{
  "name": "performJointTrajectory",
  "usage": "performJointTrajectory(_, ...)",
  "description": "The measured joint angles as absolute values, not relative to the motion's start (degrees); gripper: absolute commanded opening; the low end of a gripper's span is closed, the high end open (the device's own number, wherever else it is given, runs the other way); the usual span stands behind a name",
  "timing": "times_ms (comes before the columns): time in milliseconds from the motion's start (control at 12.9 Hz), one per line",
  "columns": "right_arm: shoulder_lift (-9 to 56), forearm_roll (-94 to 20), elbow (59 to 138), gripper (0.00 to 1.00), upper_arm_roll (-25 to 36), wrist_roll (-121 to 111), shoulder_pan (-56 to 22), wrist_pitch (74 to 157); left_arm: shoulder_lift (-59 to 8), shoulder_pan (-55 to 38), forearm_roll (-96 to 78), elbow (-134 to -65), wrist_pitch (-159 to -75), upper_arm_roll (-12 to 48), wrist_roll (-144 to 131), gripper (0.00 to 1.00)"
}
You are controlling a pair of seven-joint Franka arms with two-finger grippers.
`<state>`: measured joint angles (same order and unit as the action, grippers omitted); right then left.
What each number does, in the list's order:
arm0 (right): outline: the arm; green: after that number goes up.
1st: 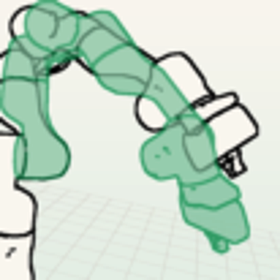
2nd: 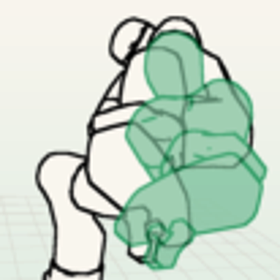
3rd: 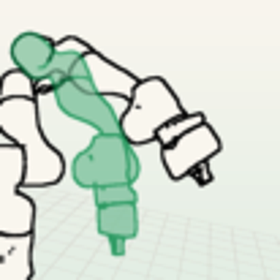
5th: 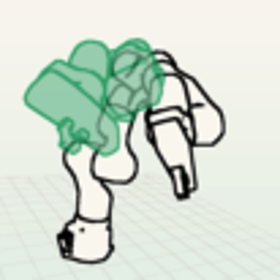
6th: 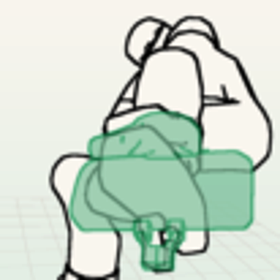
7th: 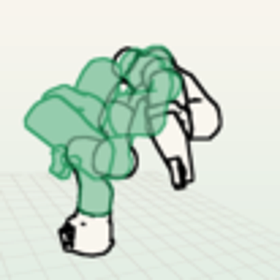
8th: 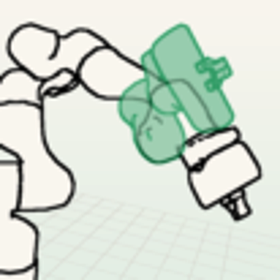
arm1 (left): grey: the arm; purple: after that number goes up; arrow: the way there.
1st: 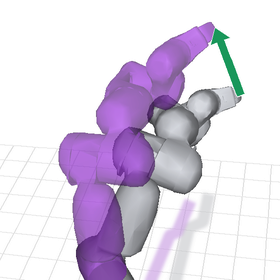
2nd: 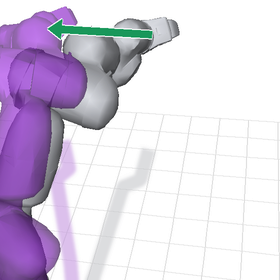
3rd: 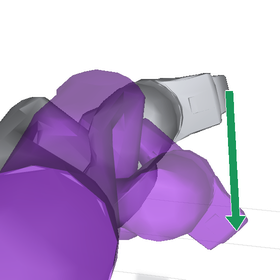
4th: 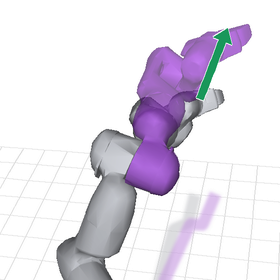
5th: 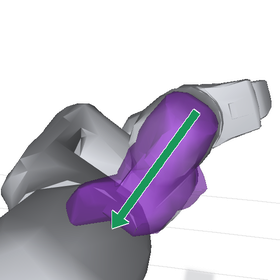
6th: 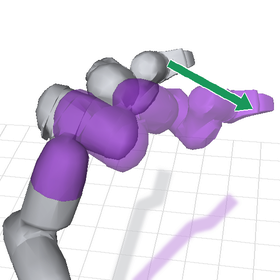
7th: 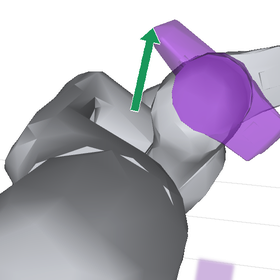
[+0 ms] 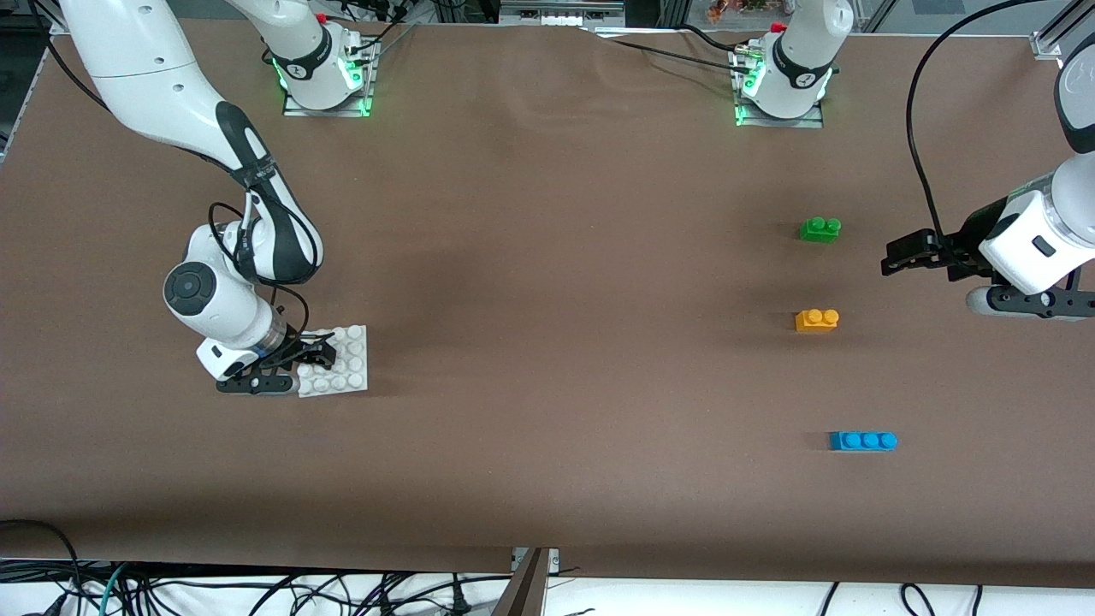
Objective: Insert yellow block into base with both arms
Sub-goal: 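Reach the right gripper down and grasp the white base plate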
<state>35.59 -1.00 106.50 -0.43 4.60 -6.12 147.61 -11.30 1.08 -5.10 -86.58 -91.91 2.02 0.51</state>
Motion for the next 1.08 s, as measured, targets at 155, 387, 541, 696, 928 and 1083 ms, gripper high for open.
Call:
performJointTrajectory(155,35.6,-1.2,106.6,0.68,-0.5,4.6,-6.1,147.8,-11.5,1.1,-5.1,-86.6,-91.9,2.0,0.5,1.00)
performJointTrajectory(387,35.7,-1.2,106.8,0.68,-0.8,4.7,-6.1,148.2,-11.7,1.1,-5.1,-86.6,-91.9,2.0,0.5,1.00)
performJointTrajectory(541,35.7,-1.2,107.1,0.68,-1.9,6.1,-6.1,148.3,-11.7,1.1,-5.1,-86.6,-91.9,2.0,0.5,1.00)
performJointTrajectory(696,35.7,-1.2,107.2,0.68,-3.6,8.5,-6.2,148.4,-11.7,1.1,-5.1,-86.6,-91.9,2.0,0.5,1.00)
performJointTrajectory(928,35.7,-1.2,107.4,0.68,-4.6,12.7,-7.7,149.3,-11.7,1.0,-5.1,-86.6,-91.9,2.1,0.5,1.00)
performJointTrajectory(1083,35.8,-1.2,107.7,0.68,-4.8,16.7,-10.3,150.5,-11.7,0.9,-5.1,-86.6,-91.9,2.2,0.5,1.00)
